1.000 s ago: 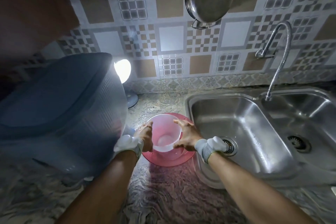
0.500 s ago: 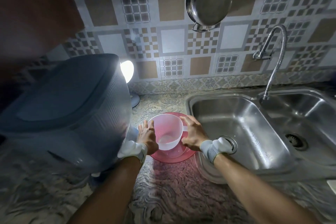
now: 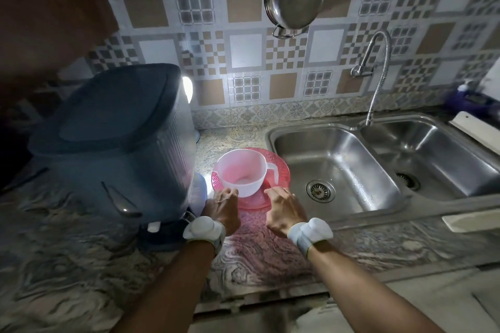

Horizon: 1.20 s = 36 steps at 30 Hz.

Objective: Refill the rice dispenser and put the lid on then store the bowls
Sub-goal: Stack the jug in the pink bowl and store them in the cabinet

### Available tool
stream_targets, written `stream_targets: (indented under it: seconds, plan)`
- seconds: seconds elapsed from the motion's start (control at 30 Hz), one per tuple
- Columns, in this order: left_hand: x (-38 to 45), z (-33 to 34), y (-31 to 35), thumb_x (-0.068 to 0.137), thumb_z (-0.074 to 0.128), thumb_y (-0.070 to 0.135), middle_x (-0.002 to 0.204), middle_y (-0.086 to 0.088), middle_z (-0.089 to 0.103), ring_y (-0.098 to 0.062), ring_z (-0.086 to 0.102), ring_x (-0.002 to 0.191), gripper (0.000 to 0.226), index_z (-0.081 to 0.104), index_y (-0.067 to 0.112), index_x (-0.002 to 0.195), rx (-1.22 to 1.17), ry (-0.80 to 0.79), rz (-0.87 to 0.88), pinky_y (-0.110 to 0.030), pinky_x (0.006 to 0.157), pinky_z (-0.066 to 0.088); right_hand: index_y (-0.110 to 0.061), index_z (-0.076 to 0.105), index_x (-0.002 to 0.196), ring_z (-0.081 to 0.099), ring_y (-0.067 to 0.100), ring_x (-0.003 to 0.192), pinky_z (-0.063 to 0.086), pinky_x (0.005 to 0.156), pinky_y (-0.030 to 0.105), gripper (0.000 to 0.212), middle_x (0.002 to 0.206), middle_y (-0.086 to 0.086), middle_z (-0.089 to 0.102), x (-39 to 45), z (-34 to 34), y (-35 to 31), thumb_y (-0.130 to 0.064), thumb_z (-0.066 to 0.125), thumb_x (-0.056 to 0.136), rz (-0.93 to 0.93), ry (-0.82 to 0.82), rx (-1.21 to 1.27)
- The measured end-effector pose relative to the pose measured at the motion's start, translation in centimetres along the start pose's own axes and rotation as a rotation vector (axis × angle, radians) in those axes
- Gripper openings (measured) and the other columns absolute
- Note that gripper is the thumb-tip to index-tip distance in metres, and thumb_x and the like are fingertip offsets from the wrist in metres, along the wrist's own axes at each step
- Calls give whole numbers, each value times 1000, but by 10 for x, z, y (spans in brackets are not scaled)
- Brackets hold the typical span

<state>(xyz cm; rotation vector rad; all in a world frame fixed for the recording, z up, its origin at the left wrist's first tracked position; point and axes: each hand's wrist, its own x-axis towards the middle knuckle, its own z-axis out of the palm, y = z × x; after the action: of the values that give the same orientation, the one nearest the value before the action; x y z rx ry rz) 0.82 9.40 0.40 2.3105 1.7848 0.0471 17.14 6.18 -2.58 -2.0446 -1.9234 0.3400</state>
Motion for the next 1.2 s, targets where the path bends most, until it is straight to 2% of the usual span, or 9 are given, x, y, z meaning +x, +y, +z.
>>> stream_targets:
  seconds: [0.23,0.37,0.47,0.57,0.67,0.83,1.0,1.13,1.2]
  plan:
    - [20,27,-2,80,53,14,127,-4,55,-26,48,124,45,53,18,125,105,-39,58,-41,96,46,-14,44,140,29,24,143,29,114,45,63,145,3,47,4,27,4,-10,53,77,-49,-41,-84]
    - [38,41,-4,82,50,14,124,-2,58,-25,47,125,34,59,19,114,164,-82,79,-43,96,43,-15,40,144,23,21,147,23,118,43,66,148,1,44,17,42,17,-14,59,80,-78,-86,-114]
    - [43,51,-5,90,44,15,118,-1,62,-23,48,120,25,63,21,105,181,-87,58,-41,92,39,-15,46,139,29,21,141,25,115,39,53,142,0,49,23,50,26,-21,55,87,-134,-68,-167]
    - [44,61,-8,94,44,14,112,-1,65,-22,49,112,23,66,19,98,140,-31,45,-32,81,36,-13,57,123,41,26,126,30,109,39,34,128,3,59,24,58,34,-22,48,92,-198,-19,-179]
    - [40,64,-7,96,43,19,118,-4,56,-22,48,113,23,64,19,107,105,-42,-9,-29,83,35,-12,60,115,44,28,121,32,106,40,25,123,5,63,26,61,40,-21,46,96,-231,5,-183]
    - [32,59,2,95,44,15,120,-11,54,-30,53,115,28,64,11,116,-9,-85,-104,-33,92,44,-9,62,110,47,26,118,41,93,39,32,116,6,65,25,51,46,-36,53,96,-244,-21,-74]
    - [16,41,7,91,45,23,114,-12,56,-32,54,112,30,64,10,111,-123,-78,-116,-33,90,43,-4,66,94,56,31,101,45,92,41,24,98,12,69,15,26,39,-27,68,87,-295,59,-26]
    - [-1,19,11,91,50,22,118,-18,64,-36,60,113,34,61,2,117,-130,10,-73,-44,98,49,-7,65,105,49,26,114,34,99,35,29,111,8,67,3,-4,27,-34,58,94,-298,34,-62]
    - [-12,2,16,95,49,18,119,-21,62,-37,58,114,29,63,2,115,-147,7,-35,-42,97,49,-9,64,105,48,25,116,32,101,35,28,112,6,67,-6,-21,18,-35,59,94,-308,65,-77]
